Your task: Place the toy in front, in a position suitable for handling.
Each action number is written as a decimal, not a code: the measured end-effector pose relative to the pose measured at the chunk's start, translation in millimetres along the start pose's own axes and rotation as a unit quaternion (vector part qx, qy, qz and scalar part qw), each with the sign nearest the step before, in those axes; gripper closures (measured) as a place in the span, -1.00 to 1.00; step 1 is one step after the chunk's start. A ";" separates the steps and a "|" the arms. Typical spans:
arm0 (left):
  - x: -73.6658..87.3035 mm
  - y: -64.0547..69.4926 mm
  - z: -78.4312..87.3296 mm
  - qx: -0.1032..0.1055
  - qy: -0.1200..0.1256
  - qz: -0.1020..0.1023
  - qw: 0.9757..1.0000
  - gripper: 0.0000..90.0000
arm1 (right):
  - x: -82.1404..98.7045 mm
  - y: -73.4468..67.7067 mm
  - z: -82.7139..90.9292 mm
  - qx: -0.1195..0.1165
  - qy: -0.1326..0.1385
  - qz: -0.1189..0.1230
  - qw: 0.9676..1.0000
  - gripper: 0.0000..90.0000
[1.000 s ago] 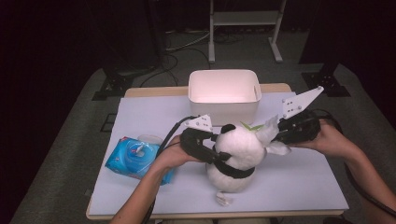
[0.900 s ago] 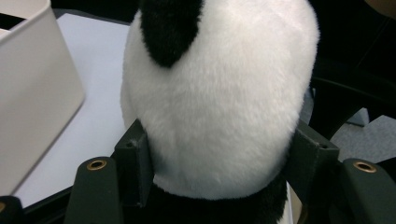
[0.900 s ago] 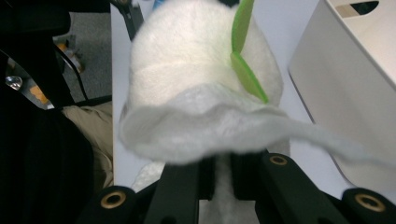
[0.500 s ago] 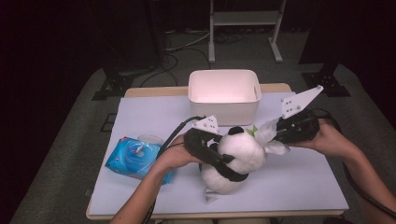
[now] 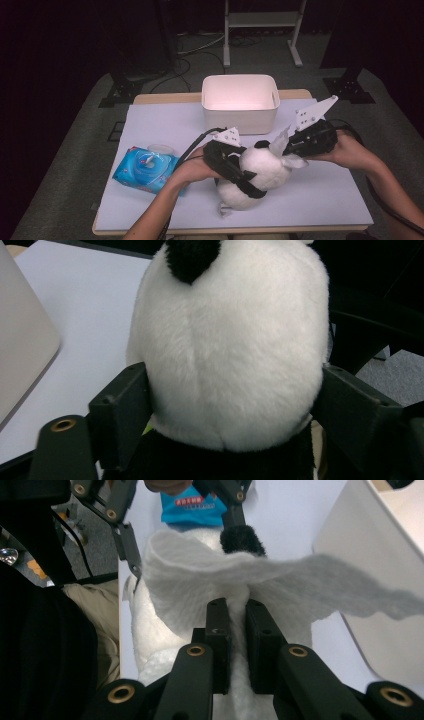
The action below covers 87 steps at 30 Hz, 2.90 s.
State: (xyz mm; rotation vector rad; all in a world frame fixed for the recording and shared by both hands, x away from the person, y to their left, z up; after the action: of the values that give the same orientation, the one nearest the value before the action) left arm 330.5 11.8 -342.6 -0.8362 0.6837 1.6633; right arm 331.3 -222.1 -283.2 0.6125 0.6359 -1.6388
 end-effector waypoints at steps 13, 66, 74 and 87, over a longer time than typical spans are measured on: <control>7.8 -2.2 -9.9 0.022 -0.003 0.012 1.000 -0.27 | 16.7 2.3 0.7 -0.010 0.005 -0.023 1.000 0.81; 1.6 11.1 -5.9 -0.018 -0.100 -0.054 0.993 -0.54 | 54.4 13.5 -31.4 -0.026 -0.028 -0.059 0.997 0.79; 8.2 7.1 2.2 -0.030 -0.099 -0.040 0.994 -0.54 | 60.9 8.3 -31.8 -0.041 -0.032 -0.066 0.996 0.80; 10.7 2.4 1.9 -0.028 -0.098 -0.026 0.994 -0.48 | 60.3 2.3 -33.8 -0.036 -0.032 -0.060 0.997 0.81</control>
State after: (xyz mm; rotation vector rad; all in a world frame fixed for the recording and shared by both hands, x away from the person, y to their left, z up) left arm 326.2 18.8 -350.2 -0.7124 0.4781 1.6971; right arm 326.3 -240.8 -349.6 0.4758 0.6928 -1.7330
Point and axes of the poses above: each handheld gripper's, and its own axes: z roughly backward along the jaws, x roughly out of its underside, y roughly to its right, the point moved 2 cm from there along -z, roughly forward along the jaws, and after that the axes turned 7 degrees about -x, right-handed, at the moved point
